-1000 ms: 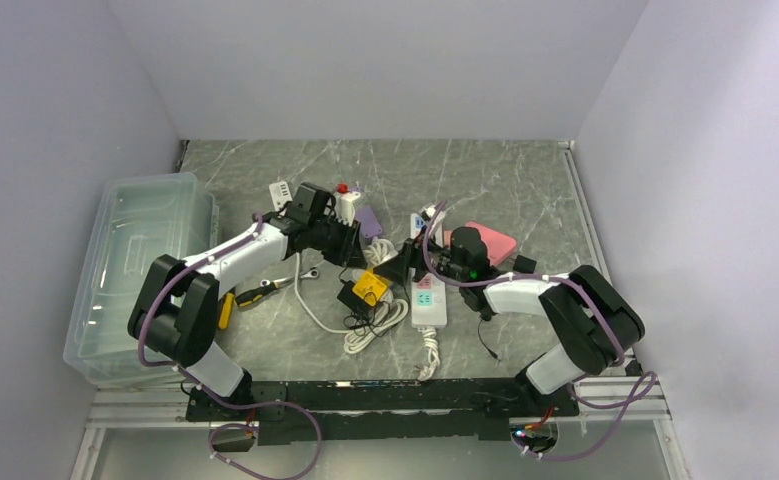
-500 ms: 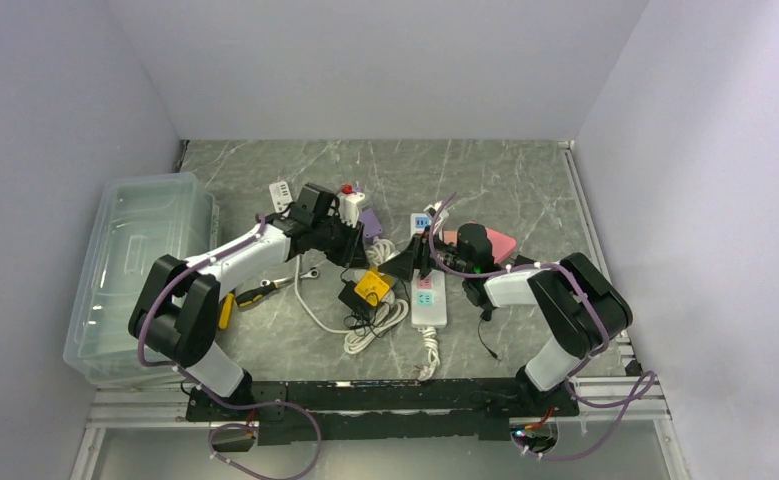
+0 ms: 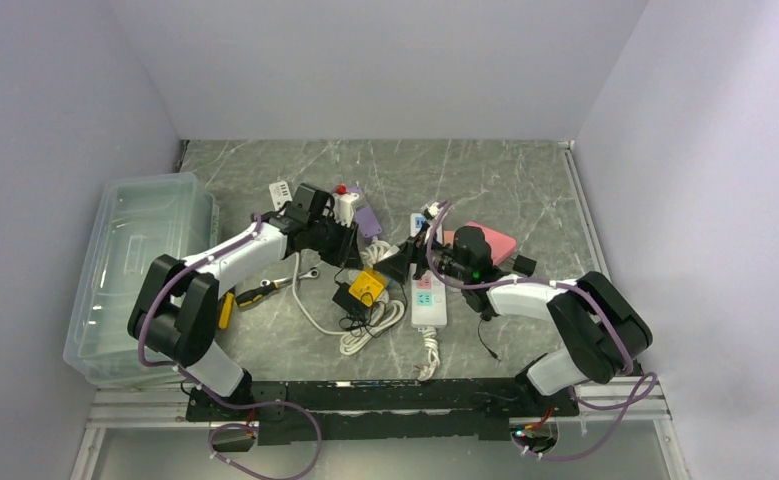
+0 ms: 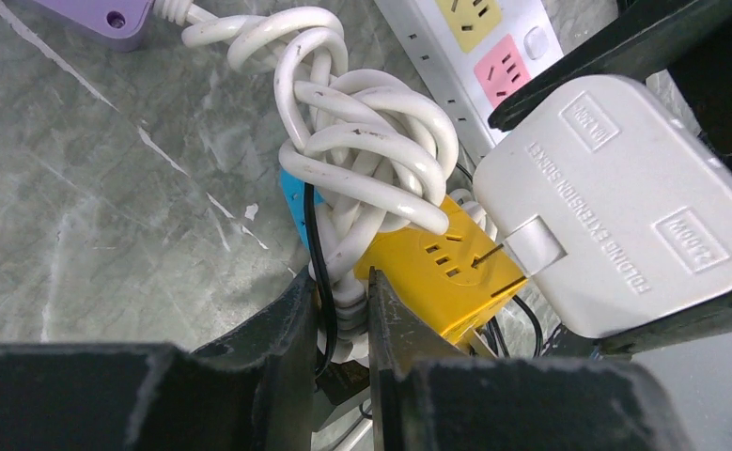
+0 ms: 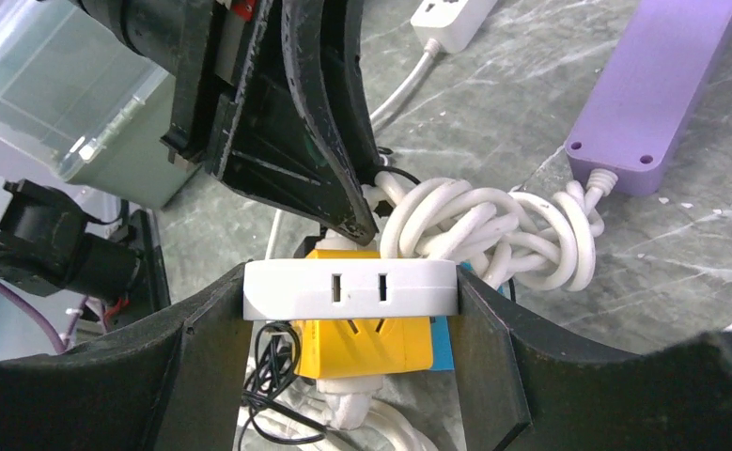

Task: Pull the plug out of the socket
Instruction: Remove the plug from the socket, then place the plug at the center of the board, then remove the plug from the socket.

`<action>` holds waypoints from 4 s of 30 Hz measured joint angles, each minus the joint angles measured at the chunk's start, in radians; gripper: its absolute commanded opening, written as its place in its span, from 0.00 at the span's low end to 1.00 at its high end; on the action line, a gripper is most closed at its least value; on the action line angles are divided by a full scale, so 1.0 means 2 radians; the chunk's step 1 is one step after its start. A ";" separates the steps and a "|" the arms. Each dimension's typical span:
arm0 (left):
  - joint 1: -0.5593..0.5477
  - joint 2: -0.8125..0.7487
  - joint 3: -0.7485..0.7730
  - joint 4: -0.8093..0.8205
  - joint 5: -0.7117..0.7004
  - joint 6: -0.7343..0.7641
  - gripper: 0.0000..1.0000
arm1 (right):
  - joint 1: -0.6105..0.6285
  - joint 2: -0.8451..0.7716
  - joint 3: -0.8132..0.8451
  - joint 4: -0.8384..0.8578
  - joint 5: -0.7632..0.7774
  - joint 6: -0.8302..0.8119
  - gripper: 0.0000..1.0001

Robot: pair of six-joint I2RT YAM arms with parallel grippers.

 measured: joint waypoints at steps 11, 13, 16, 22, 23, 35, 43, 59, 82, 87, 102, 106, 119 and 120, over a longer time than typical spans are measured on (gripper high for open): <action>0.008 0.001 0.000 -0.005 -0.002 -0.006 0.00 | 0.006 -0.010 0.000 -0.032 0.048 -0.019 0.00; 0.016 0.006 0.004 -0.014 -0.004 -0.013 0.00 | 0.006 -0.024 -0.001 -0.042 0.072 -0.021 0.00; 0.032 0.021 0.014 -0.023 -0.008 -0.024 0.00 | 0.005 -0.057 -0.001 -0.077 0.138 -0.024 0.00; 0.053 0.049 0.030 -0.045 -0.027 -0.049 0.02 | -0.021 -0.106 0.004 -0.186 0.300 -0.015 0.02; 0.053 0.051 0.033 -0.048 -0.029 -0.053 0.04 | -0.030 -0.110 0.005 -0.205 0.319 -0.011 0.02; 0.053 0.065 0.060 -0.075 -0.030 -0.070 0.70 | -0.079 -0.101 0.018 -0.360 0.370 0.047 0.18; 0.053 0.053 0.072 -0.093 -0.064 -0.066 0.91 | -0.091 -0.059 0.054 -0.404 0.372 0.077 0.58; -0.039 -0.036 0.066 -0.098 -0.130 -0.026 0.91 | -0.094 -0.063 0.064 -0.414 0.386 0.058 1.00; -0.087 0.043 0.064 -0.086 -0.198 -0.014 0.76 | -0.095 -0.200 -0.054 -0.267 0.460 0.006 1.00; -0.089 0.043 0.064 -0.084 -0.197 -0.017 0.61 | -0.095 -0.191 -0.054 -0.261 0.458 0.006 1.00; -0.084 0.048 0.070 -0.089 -0.194 -0.028 0.11 | -0.095 -0.192 -0.064 -0.219 0.386 -0.013 1.00; -0.055 0.046 0.065 -0.080 -0.157 -0.043 0.04 | -0.094 -0.188 -0.067 -0.185 0.299 -0.026 0.99; 0.019 0.015 0.014 -0.020 -0.082 -0.084 0.00 | 0.007 -0.045 0.021 -0.144 0.143 -0.020 0.86; 0.019 0.009 0.009 -0.019 -0.083 -0.085 0.00 | 0.018 -0.043 0.027 -0.140 0.139 -0.019 0.83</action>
